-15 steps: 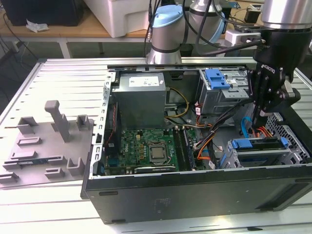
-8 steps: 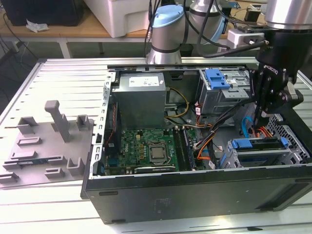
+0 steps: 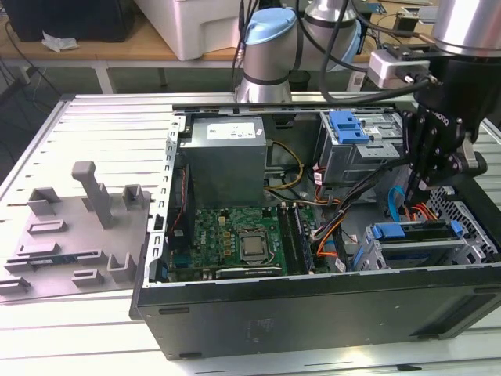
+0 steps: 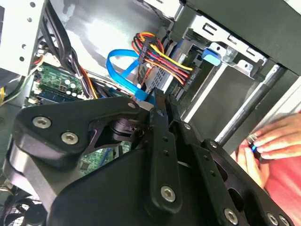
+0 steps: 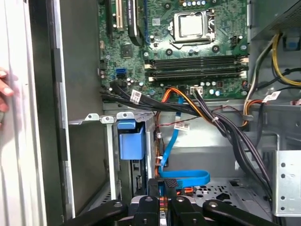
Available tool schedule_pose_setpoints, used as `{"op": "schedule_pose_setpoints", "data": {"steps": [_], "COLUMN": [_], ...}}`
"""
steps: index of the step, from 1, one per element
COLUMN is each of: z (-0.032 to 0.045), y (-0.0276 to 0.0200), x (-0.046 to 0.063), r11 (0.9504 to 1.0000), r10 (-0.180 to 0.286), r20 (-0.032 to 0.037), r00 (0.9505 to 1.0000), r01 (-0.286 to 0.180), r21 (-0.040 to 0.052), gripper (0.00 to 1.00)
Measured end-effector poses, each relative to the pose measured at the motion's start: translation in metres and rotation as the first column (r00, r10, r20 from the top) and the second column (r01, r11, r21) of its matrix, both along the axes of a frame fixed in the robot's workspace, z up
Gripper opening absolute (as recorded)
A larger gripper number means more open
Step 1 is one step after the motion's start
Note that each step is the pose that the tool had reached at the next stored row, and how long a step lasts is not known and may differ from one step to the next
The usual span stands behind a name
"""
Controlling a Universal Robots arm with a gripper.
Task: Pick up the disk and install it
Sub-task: 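Insert the second disk wire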
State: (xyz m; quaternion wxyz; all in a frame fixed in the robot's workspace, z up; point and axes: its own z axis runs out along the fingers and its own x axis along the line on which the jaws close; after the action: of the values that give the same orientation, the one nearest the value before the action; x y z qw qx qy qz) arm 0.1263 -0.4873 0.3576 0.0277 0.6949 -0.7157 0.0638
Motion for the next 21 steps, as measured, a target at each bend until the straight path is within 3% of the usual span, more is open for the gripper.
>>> {"op": "schedule_pose_setpoints", "data": {"steps": [2,6,8,18,21], "z": [0.0000,0.0000,0.0000,0.0000,0.0000], "y": [-0.0033,-0.0112,-0.0176,-0.0183,-0.0211], "x": [0.001,0.003,0.005,0.005,0.006], "r11": [0.9999,0.9998,0.9996,0.9994,0.9994], "r10": [0.000,0.000,0.000,0.000,0.000], "r20": [0.0000,-0.0008,-0.0008,-0.0009,-0.0009], "r00": [1.0000,1.0000,1.0000,1.0000,1.0000], "r01": [0.000,0.000,0.000,0.000,0.000], "r21": [0.0147,0.0208,0.0299,0.0339,0.0342], "gripper": [0.16,0.16,0.16,0.16,0.16]}}
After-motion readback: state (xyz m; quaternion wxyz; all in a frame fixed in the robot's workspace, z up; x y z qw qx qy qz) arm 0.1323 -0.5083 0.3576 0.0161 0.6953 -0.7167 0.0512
